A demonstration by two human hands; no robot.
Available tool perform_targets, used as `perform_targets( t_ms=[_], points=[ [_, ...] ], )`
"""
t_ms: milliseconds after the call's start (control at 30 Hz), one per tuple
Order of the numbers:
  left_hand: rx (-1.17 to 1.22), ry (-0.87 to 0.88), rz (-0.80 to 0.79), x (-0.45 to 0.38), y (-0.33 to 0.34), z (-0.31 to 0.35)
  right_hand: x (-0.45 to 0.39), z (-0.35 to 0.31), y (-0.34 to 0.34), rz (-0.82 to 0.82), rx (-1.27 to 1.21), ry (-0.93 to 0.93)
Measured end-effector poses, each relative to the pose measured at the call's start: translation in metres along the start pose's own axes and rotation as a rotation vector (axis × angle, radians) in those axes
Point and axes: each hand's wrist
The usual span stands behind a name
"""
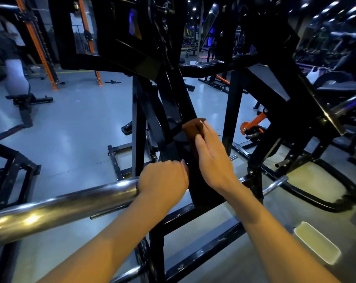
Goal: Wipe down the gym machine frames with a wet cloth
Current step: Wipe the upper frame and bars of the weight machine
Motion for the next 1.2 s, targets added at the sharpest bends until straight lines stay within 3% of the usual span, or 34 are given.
perform_targets(
  t_ms=[133, 233, 367, 500, 600, 700, 800, 900, 1033, 1200],
  points=[
    [-0.026, 0.072, -0.006, 0.003, 0.0, -0.003, 0.006, 0.013, -0.029, -0.197, -0.372, 0.272],
    [-0.036, 0.09, -0.003, 0.003, 0.001, -0.004, 0.005, 0.009, -0.043, -0.204, -0.339, 0.381],
    [-0.058, 0.111, -0.025, 0.004, -0.003, -0.001, 0.005, 0.006, -0.048, -0.069, -0.26, 0.284],
    [-0.03, 0.076, 0.001, 0.003, -0.004, -0.001, 0.002, -0.006, -0.052, -0.089, -0.259, 0.265],
    [0.013, 0.081, 0.016, 0.005, -0.005, -0.001, 0.002, -0.019, -0.062, 0.018, -0.226, 0.156],
    [-0.024, 0.068, -0.001, 0.005, -0.003, -0.002, 0.011, -0.028, -0.055, 0.188, 0.044, 0.028],
    [-0.043, 0.034, -0.005, 0.004, -0.003, 0.0, 0.028, -0.018, -0.023, 0.213, 0.346, -0.114],
    [0.045, -0.008, -0.036, 0.001, -0.006, -0.001, 0.04, -0.009, -0.01, 0.193, 0.346, -0.182],
    [0.067, -0.016, 0.039, 0.002, -0.003, 0.001, 0.037, 0.008, -0.015, 0.336, 0.425, -0.37],
    [0.042, -0.029, 0.058, 0.0, 0.006, 0.001, 0.019, 0.009, 0.0, 0.136, 0.19, -0.266]
  ],
)
Point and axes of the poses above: each hand's wrist, its own x-axis away from the middle knuckle, its own y-axis out of the palm, z = x × y, and after that the axes turned 14 degrees about y, right-handed
